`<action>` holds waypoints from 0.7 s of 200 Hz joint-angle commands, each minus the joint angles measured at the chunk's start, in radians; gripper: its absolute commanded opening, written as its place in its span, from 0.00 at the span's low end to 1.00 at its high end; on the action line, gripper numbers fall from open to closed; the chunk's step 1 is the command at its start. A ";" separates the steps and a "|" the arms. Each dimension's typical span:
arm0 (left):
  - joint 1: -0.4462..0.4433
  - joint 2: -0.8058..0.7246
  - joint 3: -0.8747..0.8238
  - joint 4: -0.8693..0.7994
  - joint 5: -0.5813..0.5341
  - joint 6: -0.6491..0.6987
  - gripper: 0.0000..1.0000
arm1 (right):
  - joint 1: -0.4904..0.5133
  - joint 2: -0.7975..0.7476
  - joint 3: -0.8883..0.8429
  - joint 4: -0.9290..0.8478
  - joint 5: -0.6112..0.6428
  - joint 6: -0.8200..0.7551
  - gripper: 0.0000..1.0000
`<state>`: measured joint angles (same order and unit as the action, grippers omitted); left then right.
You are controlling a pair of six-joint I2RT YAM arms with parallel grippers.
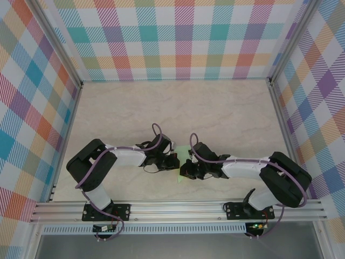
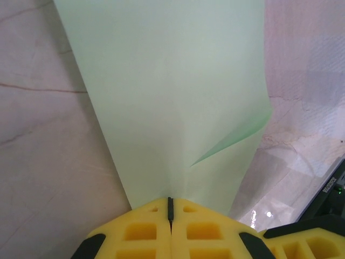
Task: Fold a paper plane with a square sheet of paper (pick it up from the middle)
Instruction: Third fold the triangle at the center of the table.
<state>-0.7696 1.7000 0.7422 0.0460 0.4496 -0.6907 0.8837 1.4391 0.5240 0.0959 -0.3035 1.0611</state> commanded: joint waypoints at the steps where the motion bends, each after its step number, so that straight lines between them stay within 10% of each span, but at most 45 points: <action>1: 0.003 0.026 -0.034 -0.079 -0.052 0.016 0.03 | 0.011 0.036 0.007 0.028 -0.017 0.013 0.09; 140: 0.003 0.029 0.002 -0.127 -0.054 0.054 0.03 | 0.033 -0.023 -0.015 0.028 0.014 0.034 0.10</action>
<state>-0.7696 1.7000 0.7509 0.0284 0.4473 -0.6609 0.9081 1.4372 0.5159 0.1123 -0.2947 1.0889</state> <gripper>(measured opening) 0.046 0.095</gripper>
